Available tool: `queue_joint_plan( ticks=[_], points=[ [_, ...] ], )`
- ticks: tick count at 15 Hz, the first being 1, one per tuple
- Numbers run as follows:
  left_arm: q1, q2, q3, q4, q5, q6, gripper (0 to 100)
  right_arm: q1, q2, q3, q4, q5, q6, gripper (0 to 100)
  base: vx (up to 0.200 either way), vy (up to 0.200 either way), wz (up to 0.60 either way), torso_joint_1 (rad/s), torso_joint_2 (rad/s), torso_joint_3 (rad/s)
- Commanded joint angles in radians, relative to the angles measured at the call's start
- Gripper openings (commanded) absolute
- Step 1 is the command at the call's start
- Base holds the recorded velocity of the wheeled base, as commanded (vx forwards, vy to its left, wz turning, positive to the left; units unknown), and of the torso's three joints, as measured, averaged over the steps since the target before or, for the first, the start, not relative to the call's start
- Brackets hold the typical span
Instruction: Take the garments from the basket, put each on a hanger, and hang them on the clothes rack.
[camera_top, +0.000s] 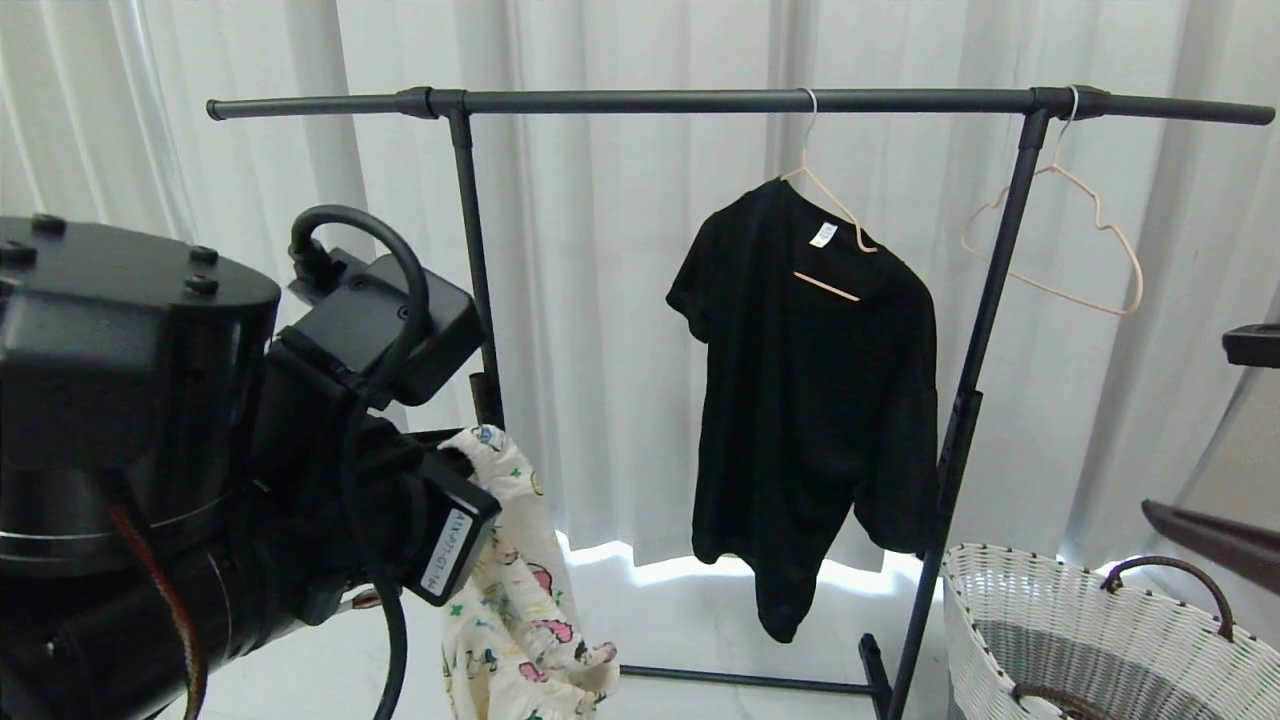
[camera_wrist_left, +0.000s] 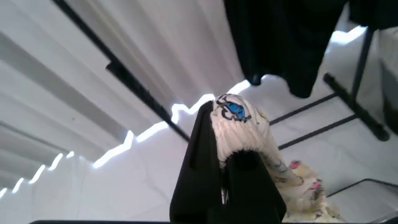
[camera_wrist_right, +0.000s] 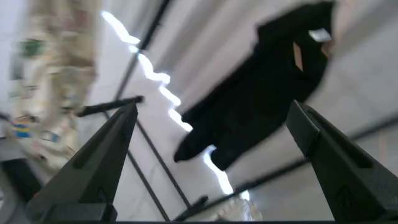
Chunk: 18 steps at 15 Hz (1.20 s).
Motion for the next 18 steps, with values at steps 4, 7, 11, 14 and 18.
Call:
queue_joint_plan(
  ticks=[4,7,11,14,18],
  points=[
    [0.162,-0.134,0.216,0.0,-0.001,0.002,0,-0.662,-0.027,0.012,0.232,-0.011,0.017,100,0.0,0.0,0.0,0.0,0.0,0.0],
    [0.172,-0.166,0.322,-0.002,-0.001,0.002,0,-0.666,-0.1,0.172,0.203,-0.019,0.001,100,0.0,0.0,0.0,0.0,0.0,0.0],
    [0.231,-0.172,0.386,-0.051,-0.001,-0.005,0,-0.691,-0.193,0.311,0.194,-0.025,-0.014,100,0.0,0.0,0.0,0.0,0.0,0.0],
    [0.246,-0.146,0.481,-0.226,-0.001,-0.005,0,-0.729,-0.187,0.31,0.192,-0.017,-0.014,100,0.0,0.0,0.0,0.024,-0.07,-0.05],
    [0.248,-0.165,0.554,-0.356,-0.002,-0.005,0,-0.743,-0.184,0.304,0.192,-0.014,-0.009,100,0.0,0.0,0.0,0.132,-0.39,-0.25]
  ],
)
